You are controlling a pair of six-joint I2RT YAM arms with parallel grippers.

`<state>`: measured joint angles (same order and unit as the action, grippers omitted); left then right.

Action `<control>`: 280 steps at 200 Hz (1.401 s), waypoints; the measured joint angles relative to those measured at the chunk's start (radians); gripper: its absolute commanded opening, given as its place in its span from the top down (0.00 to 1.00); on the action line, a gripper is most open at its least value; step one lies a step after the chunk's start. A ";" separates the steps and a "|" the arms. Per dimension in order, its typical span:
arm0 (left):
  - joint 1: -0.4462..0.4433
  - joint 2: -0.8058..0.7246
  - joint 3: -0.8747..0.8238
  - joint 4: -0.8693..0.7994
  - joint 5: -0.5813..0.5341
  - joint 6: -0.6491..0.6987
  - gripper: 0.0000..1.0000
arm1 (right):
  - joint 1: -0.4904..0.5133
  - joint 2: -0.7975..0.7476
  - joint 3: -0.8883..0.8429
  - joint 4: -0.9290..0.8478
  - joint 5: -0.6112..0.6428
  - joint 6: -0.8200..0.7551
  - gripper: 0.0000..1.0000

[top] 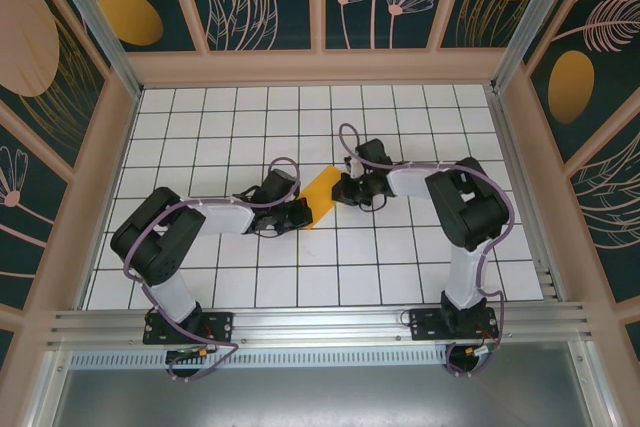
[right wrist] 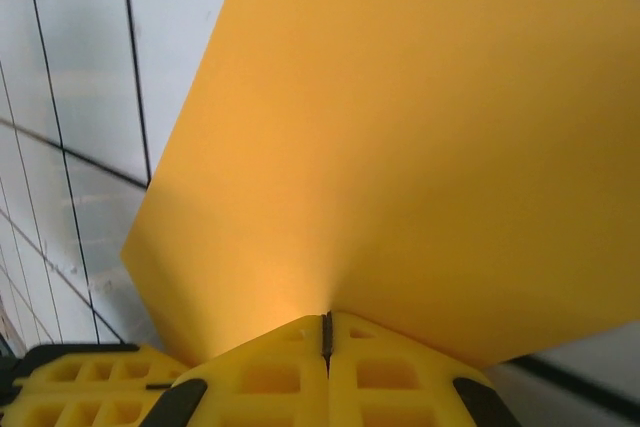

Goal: Fold a paper plane with a square sheet of paper (pick it up from the middle)
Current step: First fold in half a square sheet of paper at the center of the table, then rotate the square sheet of paper at the center of the table.

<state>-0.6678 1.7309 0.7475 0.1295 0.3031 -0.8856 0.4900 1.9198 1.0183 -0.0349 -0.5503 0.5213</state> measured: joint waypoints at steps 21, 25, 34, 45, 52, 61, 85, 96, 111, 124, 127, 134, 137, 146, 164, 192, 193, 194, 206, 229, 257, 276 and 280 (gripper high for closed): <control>0.000 0.002 0.000 0.001 0.001 -0.003 1.00 | -0.049 0.023 0.030 -0.017 -0.017 -0.012 1.00; 0.000 0.002 0.000 0.002 0.001 -0.003 1.00 | -0.055 0.028 0.035 -0.021 -0.022 -0.016 1.00; 0.000 0.002 0.000 0.003 0.002 -0.003 1.00 | -0.065 0.037 0.048 -0.032 -0.033 -0.019 1.00; 0.000 0.002 0.001 0.003 0.001 -0.003 1.00 | -0.074 0.048 0.063 -0.049 -0.046 -0.024 1.00; 0.000 0.002 0.003 0.002 0.000 -0.003 1.00 | -0.079 0.053 0.072 -0.057 -0.050 -0.027 1.00; 0.000 0.003 0.006 -0.002 -0.001 -0.003 1.00 | -0.089 0.059 0.083 -0.065 -0.051 -0.027 1.00; 0.000 0.006 0.015 -0.014 -0.001 -0.003 1.00 | -0.142 0.068 0.109 -0.072 -0.024 -0.027 1.00; 0.000 0.006 0.019 -0.021 0.000 -0.003 1.00 | -0.173 0.074 0.125 -0.076 -0.003 -0.029 1.00; 0.000 0.008 0.026 -0.031 0.000 -0.003 1.00 | -0.205 0.080 0.152 -0.083 0.031 -0.038 1.00; 0.000 0.008 0.035 -0.047 -0.001 -0.003 1.00 | -0.222 0.082 0.171 -0.086 0.056 -0.043 1.00; 0.000 0.008 0.038 -0.052 -0.001 -0.003 0.97 | -0.223 0.082 0.174 -0.086 0.060 -0.044 1.00; 0.000 0.009 0.047 -0.068 -0.003 -0.003 0.92 | -0.223 0.082 0.178 -0.086 0.067 -0.045 1.00; 0.000 0.009 0.053 -0.077 -0.005 -0.002 0.89 | -0.222 0.081 0.178 -0.086 0.070 -0.045 1.00; 0.000 0.010 0.072 -0.111 -0.014 -0.001 0.80 | -0.214 0.074 0.177 -0.092 0.083 -0.045 1.00; 0.000 0.009 0.131 -0.167 -0.036 -0.001 0.66 | -0.192 0.034 0.160 -0.106 0.110 -0.044 0.95; 0.007 -0.034 0.217 -0.202 -0.082 -0.007 0.49 | -0.118 -0.088 0.122 -0.132 0.183 -0.016 0.76; 0.008 -0.035 0.219 -0.203 -0.084 -0.008 0.49 | -0.112 -0.094 0.121 -0.132 0.188 -0.019 0.75; 0.009 -0.039 0.222 -0.203 -0.085 -0.011 0.49 | -0.110 -0.097 0.121 -0.132 0.190 -0.021 0.74; 0.025 -0.074 0.238 -0.207 -0.103 -0.009 0.45 | -0.056 -0.129 0.115 -0.135 0.232 -0.002 0.67; 0.095 -0.141 0.233 -0.218 -0.126 -0.011 0.39 | 0.058 -0.133 0.115 -0.140 0.299 0.031 0.64; 0.219 -0.187 0.185 -0.255 -0.145 0.002 0.28 | 0.192 -0.063 0.157 -0.181 0.360 0.076 0.68; 0.293 -0.196 0.158 -0.291 -0.163 0.020 0.24 | 0.255 -0.003 0.206 -0.204 0.382 0.106 0.72; 0.307 -0.197 0.154 -0.298 -0.167 0.028 0.24 | 0.266 0.011 0.219 -0.210 0.386 0.108 0.73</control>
<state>-0.3607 1.5337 0.9012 -0.1684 0.1364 -0.8574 0.7559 1.9305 1.2377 -0.2447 -0.1646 0.6292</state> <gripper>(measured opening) 0.747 0.289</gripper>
